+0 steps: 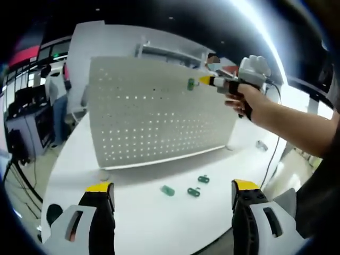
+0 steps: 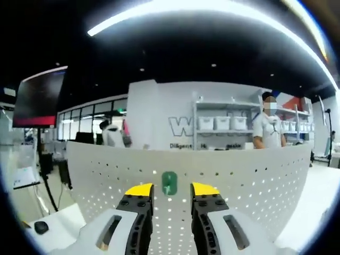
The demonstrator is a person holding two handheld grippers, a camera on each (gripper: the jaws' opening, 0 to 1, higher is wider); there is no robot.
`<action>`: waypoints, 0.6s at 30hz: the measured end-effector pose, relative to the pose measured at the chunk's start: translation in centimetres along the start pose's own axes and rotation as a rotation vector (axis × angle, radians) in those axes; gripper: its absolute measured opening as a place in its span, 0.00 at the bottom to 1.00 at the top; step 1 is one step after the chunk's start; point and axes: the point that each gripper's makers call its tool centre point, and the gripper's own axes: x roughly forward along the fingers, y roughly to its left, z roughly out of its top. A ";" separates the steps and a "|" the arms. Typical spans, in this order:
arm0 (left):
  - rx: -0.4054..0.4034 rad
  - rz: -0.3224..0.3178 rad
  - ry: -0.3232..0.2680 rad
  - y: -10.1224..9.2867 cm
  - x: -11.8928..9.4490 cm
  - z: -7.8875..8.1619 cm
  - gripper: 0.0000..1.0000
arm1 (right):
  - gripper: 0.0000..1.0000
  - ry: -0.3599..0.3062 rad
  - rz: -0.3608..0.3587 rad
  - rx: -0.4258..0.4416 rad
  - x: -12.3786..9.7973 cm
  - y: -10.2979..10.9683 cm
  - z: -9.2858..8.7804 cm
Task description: Insert the hook assembly into the mounting plate slot until the hook locks in place.
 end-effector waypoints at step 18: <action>0.017 -0.018 0.030 -1.5 -0.5 -1.1 0.91 | 0.26 0.162 0.108 -0.050 -7.7 -0.4 -6.0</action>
